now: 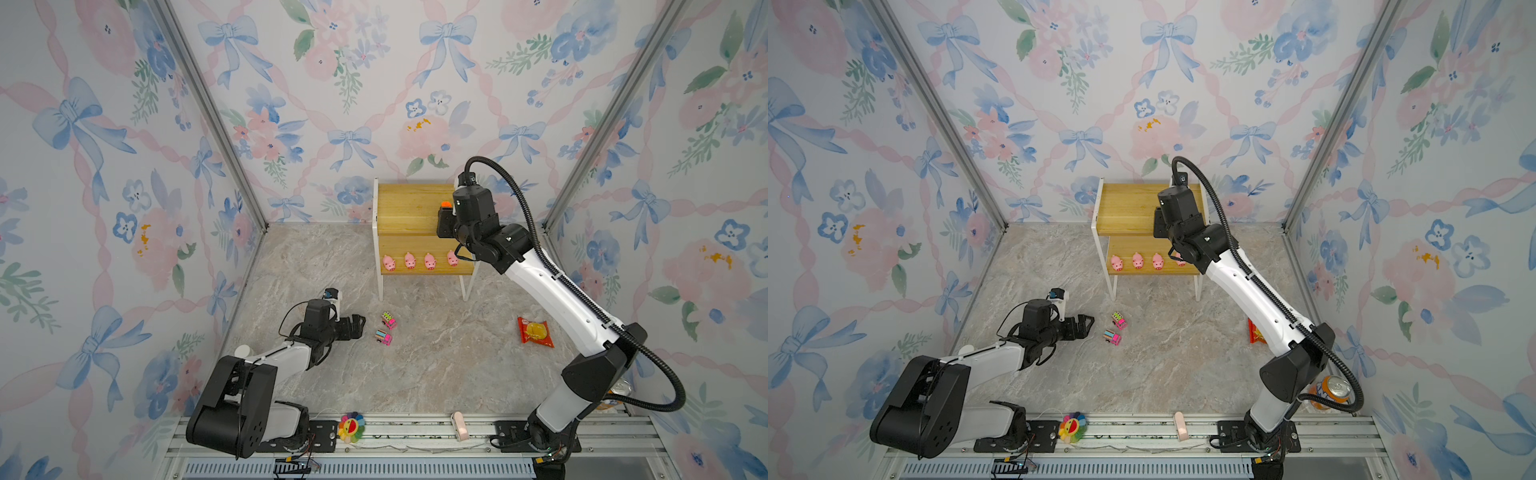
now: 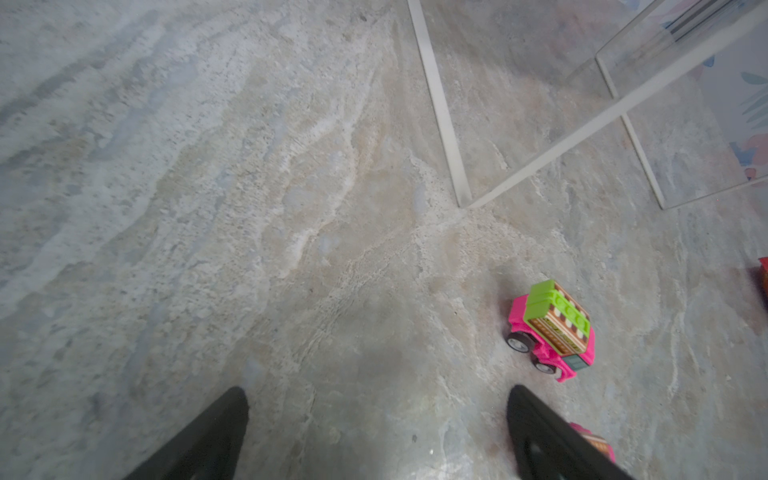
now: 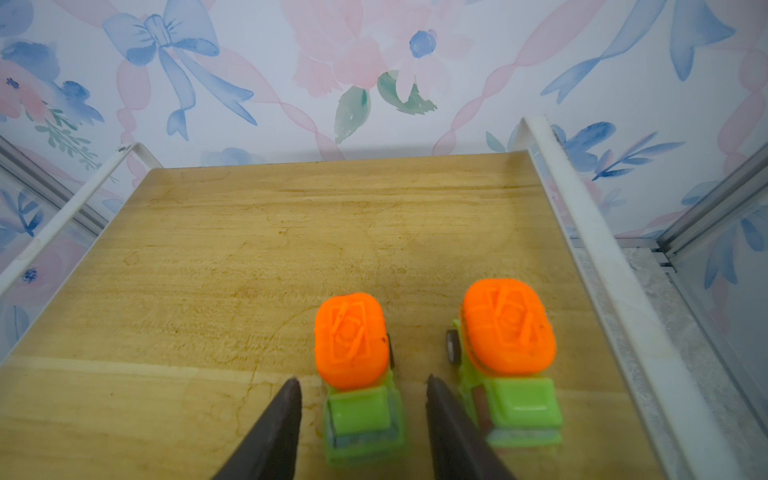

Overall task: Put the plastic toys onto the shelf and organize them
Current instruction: 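Set the truck beside the first green truck and open the right gripper, then withdraw the right gripper from the shelf toward the pink trucks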

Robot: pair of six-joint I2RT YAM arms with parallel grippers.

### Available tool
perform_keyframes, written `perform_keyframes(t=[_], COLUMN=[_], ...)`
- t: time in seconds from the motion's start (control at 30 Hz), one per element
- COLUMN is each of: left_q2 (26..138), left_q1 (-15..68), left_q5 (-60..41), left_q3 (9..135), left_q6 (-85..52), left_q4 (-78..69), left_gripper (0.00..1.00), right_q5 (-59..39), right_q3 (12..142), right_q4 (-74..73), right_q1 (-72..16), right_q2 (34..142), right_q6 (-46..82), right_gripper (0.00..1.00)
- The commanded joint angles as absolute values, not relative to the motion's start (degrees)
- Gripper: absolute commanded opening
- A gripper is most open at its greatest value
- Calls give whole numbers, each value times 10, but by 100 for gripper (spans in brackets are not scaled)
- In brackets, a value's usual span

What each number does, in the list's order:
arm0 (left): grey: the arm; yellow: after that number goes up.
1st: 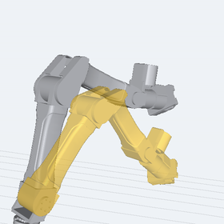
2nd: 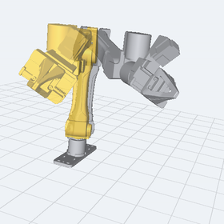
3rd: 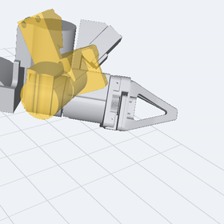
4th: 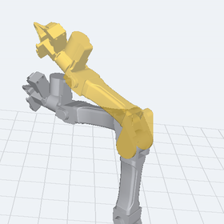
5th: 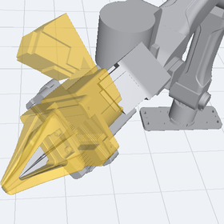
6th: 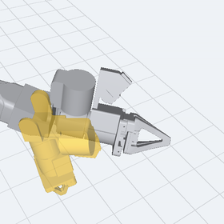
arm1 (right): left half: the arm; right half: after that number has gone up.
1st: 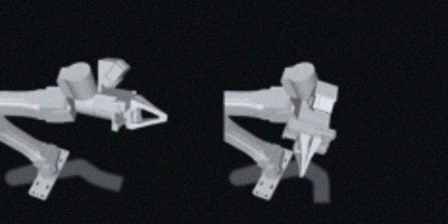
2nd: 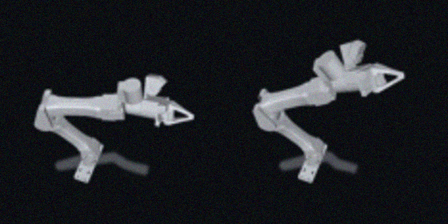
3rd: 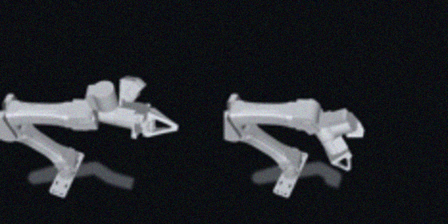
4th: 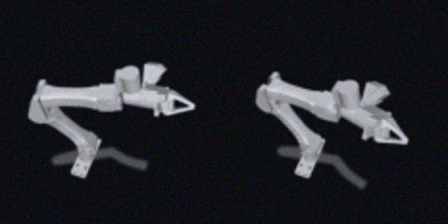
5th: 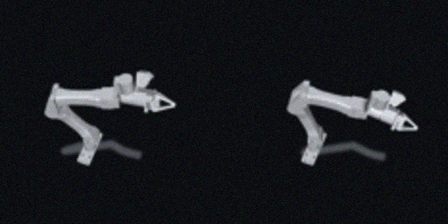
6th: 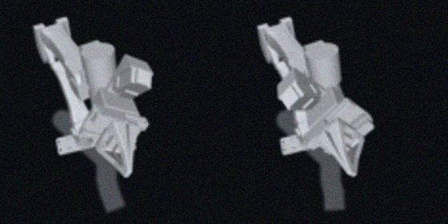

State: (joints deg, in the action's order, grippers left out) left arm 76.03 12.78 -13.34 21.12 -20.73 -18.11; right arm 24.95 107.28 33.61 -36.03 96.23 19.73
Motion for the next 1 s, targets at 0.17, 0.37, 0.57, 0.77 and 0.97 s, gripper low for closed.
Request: perform_keyframes(t=[0.17,0.37,0.57,0.77,0.97], left_q2=[763,763,761,764,762], left_q1=[132,132,132,132,132], left_q5=[-135,-135,-134,-135,-135], left_q3=[211,211,211,213,210], left_q6=[-198,-198,-198,-199,-199], left_q4=[-184,-184,-184,-184,-184], left_gripper=[98,98,98,98,98], right_q5=[231,210,99,73,71], right_q3=[1070,1046,952,761,624], right_q4=[335,332,364,334,220], right_q1=[-355,-369,-380,-448,-536], right_q2=[913,853,769,731,791], right_q6=[170,111,54,34,77], right_gripper=[61,64,66,67,67])
